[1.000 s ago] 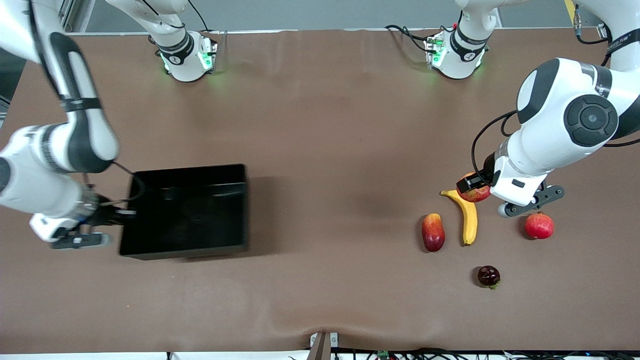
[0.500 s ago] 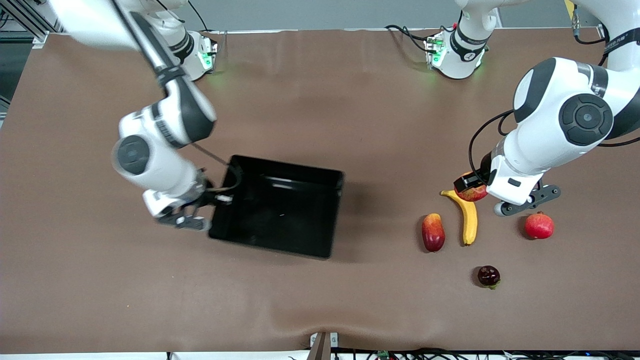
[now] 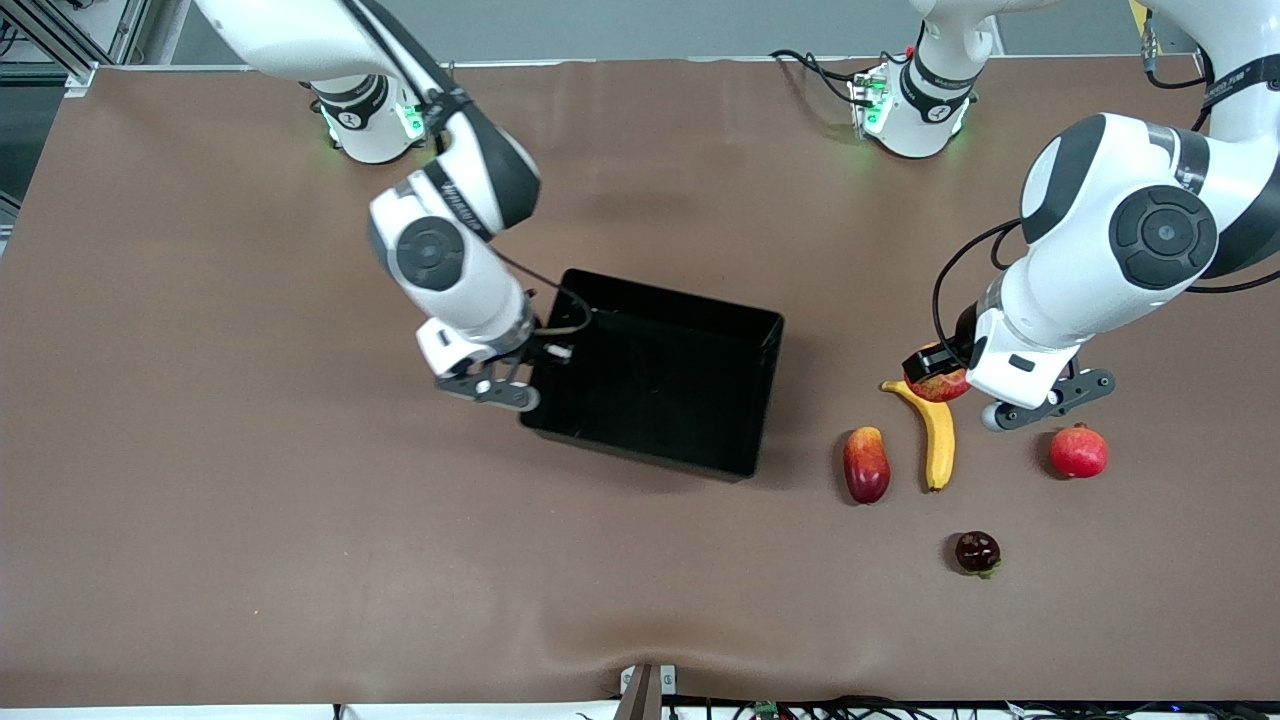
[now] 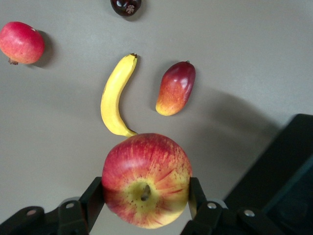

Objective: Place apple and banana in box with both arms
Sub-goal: 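Drag the black box toward the fruit with the right gripper, then carry the apple toward the box while the right gripper releases the box, then lower the apple into the box and open the left gripper, then move the left gripper to the yellow banana and grasp it, then lift the banana and carry it over the box with the left gripper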

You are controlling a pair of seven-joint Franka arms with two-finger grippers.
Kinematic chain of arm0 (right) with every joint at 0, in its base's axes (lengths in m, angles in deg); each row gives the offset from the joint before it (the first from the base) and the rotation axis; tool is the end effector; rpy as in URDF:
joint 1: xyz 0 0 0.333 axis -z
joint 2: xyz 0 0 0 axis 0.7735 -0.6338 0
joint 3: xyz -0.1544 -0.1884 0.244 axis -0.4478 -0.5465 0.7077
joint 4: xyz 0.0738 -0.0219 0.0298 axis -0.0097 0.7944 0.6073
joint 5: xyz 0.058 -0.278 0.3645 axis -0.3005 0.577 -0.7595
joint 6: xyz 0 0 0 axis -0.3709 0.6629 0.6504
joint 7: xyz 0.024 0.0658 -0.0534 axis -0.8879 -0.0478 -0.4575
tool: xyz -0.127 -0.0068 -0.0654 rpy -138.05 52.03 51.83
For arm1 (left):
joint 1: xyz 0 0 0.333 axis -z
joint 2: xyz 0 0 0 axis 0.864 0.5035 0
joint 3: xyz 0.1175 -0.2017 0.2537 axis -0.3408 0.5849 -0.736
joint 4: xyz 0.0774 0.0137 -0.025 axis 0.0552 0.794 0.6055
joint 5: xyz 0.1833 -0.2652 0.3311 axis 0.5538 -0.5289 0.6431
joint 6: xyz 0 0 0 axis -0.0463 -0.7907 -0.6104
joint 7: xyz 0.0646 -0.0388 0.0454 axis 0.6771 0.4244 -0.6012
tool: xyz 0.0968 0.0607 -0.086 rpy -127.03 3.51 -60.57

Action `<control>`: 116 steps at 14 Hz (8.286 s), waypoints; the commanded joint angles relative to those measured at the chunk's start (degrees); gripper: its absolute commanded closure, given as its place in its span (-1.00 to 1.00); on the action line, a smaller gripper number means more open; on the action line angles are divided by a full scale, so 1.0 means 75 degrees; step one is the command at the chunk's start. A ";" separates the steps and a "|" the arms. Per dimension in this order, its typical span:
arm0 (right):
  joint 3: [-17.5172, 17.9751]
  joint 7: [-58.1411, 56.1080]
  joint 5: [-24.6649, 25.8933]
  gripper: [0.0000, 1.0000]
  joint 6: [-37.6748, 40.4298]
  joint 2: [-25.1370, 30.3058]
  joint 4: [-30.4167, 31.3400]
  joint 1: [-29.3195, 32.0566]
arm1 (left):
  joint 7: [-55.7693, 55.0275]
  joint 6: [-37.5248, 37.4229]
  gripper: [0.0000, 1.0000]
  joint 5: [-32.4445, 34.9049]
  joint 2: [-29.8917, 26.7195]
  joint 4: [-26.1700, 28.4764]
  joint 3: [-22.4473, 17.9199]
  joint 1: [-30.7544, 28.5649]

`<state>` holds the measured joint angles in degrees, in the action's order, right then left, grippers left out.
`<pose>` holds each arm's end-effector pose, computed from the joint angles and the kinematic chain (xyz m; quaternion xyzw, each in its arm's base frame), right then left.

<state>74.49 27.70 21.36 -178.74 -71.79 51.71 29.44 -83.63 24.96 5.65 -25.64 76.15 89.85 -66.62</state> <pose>0.6126 0.4333 0.2988 -0.9911 0.1127 0.0250 0.0660 0.6817 -0.1981 0.4538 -0.9860 -0.1631 0.0344 0.0054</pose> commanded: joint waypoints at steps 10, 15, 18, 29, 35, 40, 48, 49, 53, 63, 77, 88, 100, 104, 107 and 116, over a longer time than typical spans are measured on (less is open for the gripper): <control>-0.0060 0.0052 0.0091 0.31 -0.1201 -0.0945 0.0233 -0.0650 | -0.0582 -0.0359 1.00 -0.0401 0.0057 -0.0500 -0.0008 0.0244; -0.0060 0.0099 0.0079 -1.00 -0.1097 -0.0841 0.0210 -0.0569 | -0.1402 -0.0324 1.00 -0.0425 0.0560 -0.0944 -0.0020 0.0712; -0.0072 0.0006 0.0079 -1.00 -0.0991 -0.0455 0.0175 -0.0370 | -0.1790 -0.0138 1.00 -0.0402 0.0936 -0.1051 -0.0020 0.0936; -0.0048 -0.3215 0.0020 -1.00 0.0509 0.0377 0.0233 0.2055 | -0.4074 0.1095 1.00 0.0194 0.2494 -0.1099 -0.0114 0.2588; -0.0060 -0.4013 0.0020 -1.00 0.1258 0.0987 0.0222 0.2770 | -0.4463 0.1327 1.00 0.0841 0.2554 0.0389 -0.0114 0.2788; -0.0048 -0.5114 0.0020 -1.00 0.1529 0.1164 0.0210 0.3473 | -0.4697 0.1786 1.00 0.0841 0.3128 0.0590 -0.0114 0.2916; -0.0048 -0.6357 -0.0015 -1.00 0.1997 0.1374 0.0152 0.4340 | -0.4685 0.1727 -1.00 0.1051 0.3152 0.0403 -0.0114 0.2847; -0.0048 -0.6451 -0.0015 -1.00 0.2079 0.1491 0.0140 0.4446 | -0.4685 0.1657 -1.00 0.1051 0.3024 0.0228 -0.0102 0.2777; -0.0060 -0.6663 -0.0015 -1.00 0.2395 0.1971 0.0140 0.4705 | -0.4569 0.0664 -1.00 0.0993 0.2181 -0.0767 -0.0114 0.2403; -0.1051 -0.6581 0.0102 -1.00 0.4668 0.3716 -0.0411 0.4135 | -0.1161 0.1230 -1.00 0.0946 0.1265 0.1032 -0.0032 -0.0913; -0.2005 -0.5889 -0.0038 -1.00 0.5911 0.3824 -0.1173 0.3217 | -0.0747 0.4212 0.98 0.1661 0.2531 0.2523 -0.0032 -0.1806; -0.2053 -0.6171 -0.0202 -1.00 0.6052 0.3765 -0.1313 0.3147 | -0.1425 0.1460 1.00 0.1404 0.0420 0.1777 0.2133 -0.1713; -0.2076 -0.6171 -0.0284 -1.00 0.6005 0.3730 -0.1395 0.3123 | -0.6569 0.1926 1.00 0.2035 0.3232 -0.0476 0.1519 0.2514; -0.2076 -0.6171 -0.0308 -1.00 0.6005 0.3730 -0.1396 0.3123 | -0.6760 0.2627 1.00 0.2024 0.3701 -0.0500 0.0637 0.3548; -0.2087 -0.6171 -0.0319 -1.00 0.6005 0.3730 -0.1407 0.3158 | -0.6760 0.3097 1.00 0.2036 0.4099 -0.0500 0.0625 0.3608; -0.2076 -0.6171 -0.0319 -1.00 0.5994 0.3718 -0.1407 0.3135 | -0.6457 0.2903 -1.00 0.2492 0.3845 -0.0745 0.0179 0.3574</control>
<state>59.28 -18.02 19.77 -134.31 -43.37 42.47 53.27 -132.87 50.61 22.54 6.51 71.96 92.18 -39.51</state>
